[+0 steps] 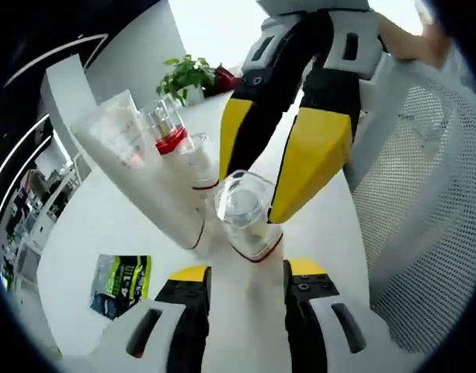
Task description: Arrange the skincare products in the storage area until every visible bottle or jar stands upright without overlapping.
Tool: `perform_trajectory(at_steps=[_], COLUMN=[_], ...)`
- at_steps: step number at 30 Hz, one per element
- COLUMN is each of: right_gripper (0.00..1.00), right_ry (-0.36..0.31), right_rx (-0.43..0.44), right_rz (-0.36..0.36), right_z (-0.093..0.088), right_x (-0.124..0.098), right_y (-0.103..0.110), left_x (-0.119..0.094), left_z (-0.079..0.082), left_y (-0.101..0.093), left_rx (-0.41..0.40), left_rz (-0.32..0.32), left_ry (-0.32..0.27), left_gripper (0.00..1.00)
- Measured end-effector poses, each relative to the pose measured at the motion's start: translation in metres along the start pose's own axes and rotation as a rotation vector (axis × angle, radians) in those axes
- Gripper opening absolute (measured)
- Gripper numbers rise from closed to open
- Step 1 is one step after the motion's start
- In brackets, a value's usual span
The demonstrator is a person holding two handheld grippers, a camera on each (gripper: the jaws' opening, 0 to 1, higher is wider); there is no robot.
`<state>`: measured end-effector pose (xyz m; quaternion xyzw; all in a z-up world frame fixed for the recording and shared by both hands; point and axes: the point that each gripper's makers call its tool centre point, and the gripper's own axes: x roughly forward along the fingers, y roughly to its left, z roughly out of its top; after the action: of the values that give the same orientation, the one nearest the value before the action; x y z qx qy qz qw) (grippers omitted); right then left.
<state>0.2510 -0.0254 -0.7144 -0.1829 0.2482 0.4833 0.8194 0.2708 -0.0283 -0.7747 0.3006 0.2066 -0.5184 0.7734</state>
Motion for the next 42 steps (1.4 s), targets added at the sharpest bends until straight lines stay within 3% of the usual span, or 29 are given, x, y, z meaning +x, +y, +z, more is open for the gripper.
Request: perform_trajectory(at_steps=[7,10,12,21,27,32,36,42], right_gripper=[0.18,0.18,0.17,0.18,0.17,0.18,0.20,0.16], right_ry=[-0.003,-0.006,-0.013,-0.012,0.014,-0.011,-0.006,0.004], right_rx=[-0.038,-0.042,-0.028,-0.042,-0.030,0.003,0.001,-0.018], right_rz=[0.034,0.057,0.096,0.094,0.052,0.025,-0.008,-0.036], right_z=[0.001,0.000,0.001,0.001,-0.003,0.003,0.002,0.000], right_x=[0.000,-0.001,0.000,0.000,0.001,0.001,0.001,0.000], right_y=[0.008,0.011,0.017,0.017,0.009,0.005,0.000,-0.005], left_x=[0.001,0.001,0.001,-0.001,-0.001,0.003,0.007,0.008], left_z=[-0.001,0.004,0.014,0.010,0.007,0.003,0.005,0.006], left_y=[-0.014,-0.016,-0.019,-0.021,-0.014,0.002,0.004,0.003], left_rx=[0.039,0.064,0.060,0.057,-0.012,-0.110,-0.173,-0.177], left_rz=[-0.062,-0.058,-0.070,-0.078,-0.033,0.062,0.100,0.115], left_ry=[0.000,-0.011,-0.063,-0.040,-0.023,-0.009,-0.016,-0.003], left_gripper=[0.29,0.32,0.35,0.31,0.30,0.30,0.30,0.30])
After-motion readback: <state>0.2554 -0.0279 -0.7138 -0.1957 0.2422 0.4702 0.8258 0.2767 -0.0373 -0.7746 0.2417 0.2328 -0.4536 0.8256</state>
